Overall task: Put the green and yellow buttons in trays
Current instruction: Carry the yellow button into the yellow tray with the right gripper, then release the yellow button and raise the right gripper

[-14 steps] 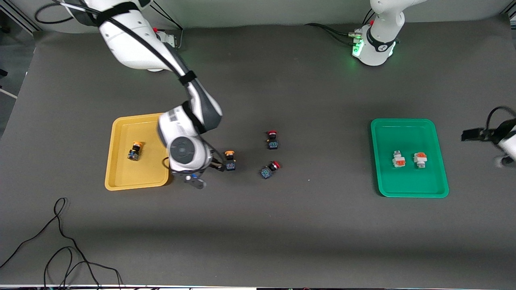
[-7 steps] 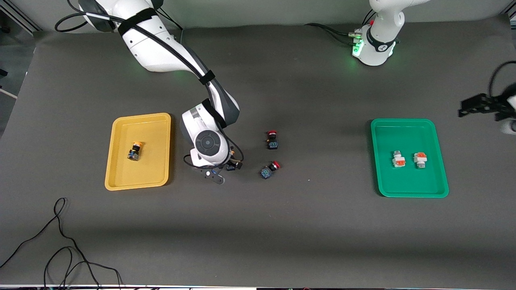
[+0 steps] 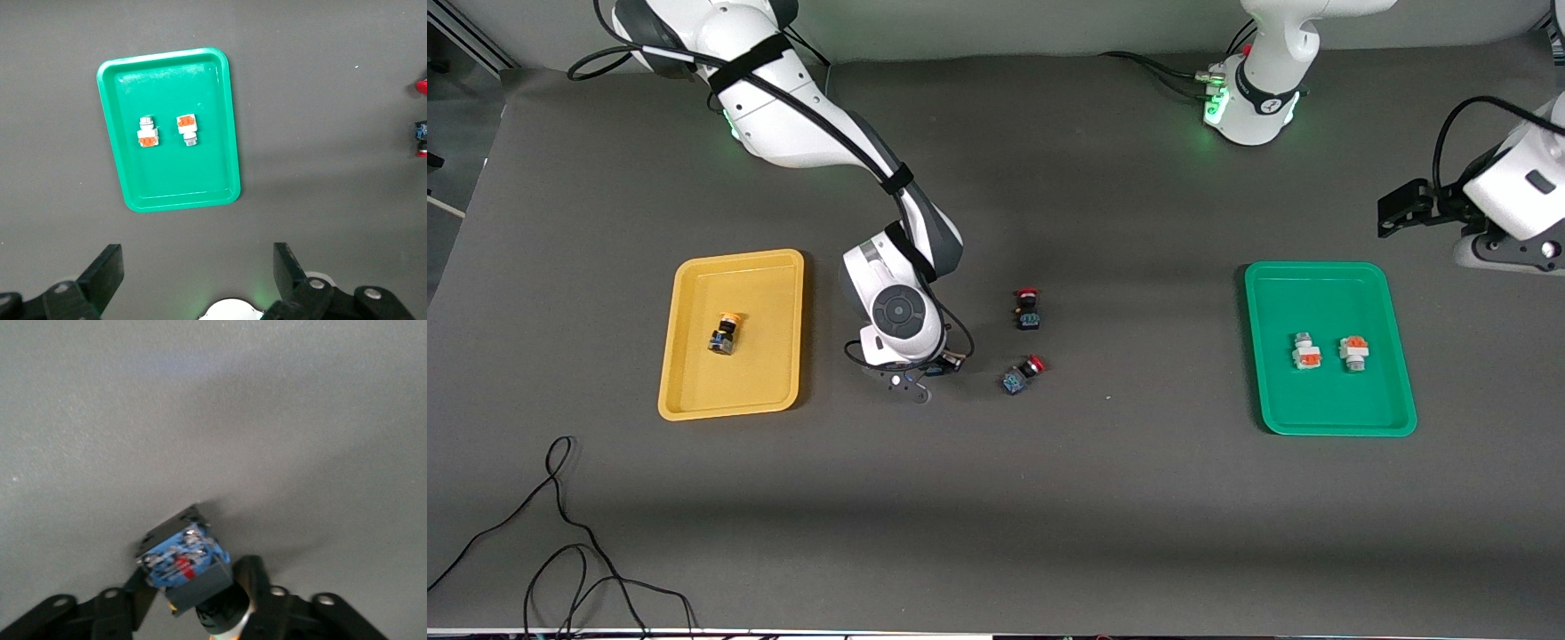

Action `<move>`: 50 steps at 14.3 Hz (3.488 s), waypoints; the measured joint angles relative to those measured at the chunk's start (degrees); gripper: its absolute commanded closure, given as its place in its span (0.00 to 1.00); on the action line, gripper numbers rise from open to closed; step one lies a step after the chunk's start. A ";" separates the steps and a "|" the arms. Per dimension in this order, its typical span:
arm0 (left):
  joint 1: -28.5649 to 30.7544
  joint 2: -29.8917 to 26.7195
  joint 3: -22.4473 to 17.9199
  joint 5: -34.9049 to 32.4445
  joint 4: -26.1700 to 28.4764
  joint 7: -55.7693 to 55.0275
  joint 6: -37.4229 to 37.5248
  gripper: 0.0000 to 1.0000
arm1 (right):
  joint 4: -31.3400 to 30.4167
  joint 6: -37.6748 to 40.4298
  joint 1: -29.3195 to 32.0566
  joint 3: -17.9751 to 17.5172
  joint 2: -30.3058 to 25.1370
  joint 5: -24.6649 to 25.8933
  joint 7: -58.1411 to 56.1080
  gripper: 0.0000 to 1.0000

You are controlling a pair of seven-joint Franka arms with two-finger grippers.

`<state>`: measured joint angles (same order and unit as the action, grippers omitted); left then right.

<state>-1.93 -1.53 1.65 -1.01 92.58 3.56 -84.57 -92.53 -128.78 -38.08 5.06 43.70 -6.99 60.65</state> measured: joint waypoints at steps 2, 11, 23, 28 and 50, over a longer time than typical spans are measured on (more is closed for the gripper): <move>-0.03 -0.02 -0.01 0.05 -0.41 0.00 0.56 0.00 | 0.33 0.34 0.79 0.50 -0.24 -0.07 0.11 1.00; -0.34 0.22 0.27 0.20 -0.35 -0.01 0.85 0.00 | -3.31 18.29 18.47 1.81 -15.71 -0.08 -22.54 1.00; -0.33 0.21 0.06 0.34 -0.41 -0.01 0.87 0.00 | -37.10 -3.30 21.19 8.19 -27.83 -0.08 -50.87 0.00; -0.33 0.21 0.02 0.34 -0.42 -0.06 0.87 0.00 | -31.31 2.69 22.25 9.96 -29.25 -0.03 -53.26 0.00; -0.27 0.19 -0.06 1.10 -0.86 -0.09 0.78 0.00 | 1.86 38.76 30.90 3.37 -42.54 4.02 -57.54 0.00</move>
<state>-2.19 -1.35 1.59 0.08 91.71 3.47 -83.79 -90.67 -90.02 -7.18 8.43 1.16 -2.97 3.11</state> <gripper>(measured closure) 0.000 0.000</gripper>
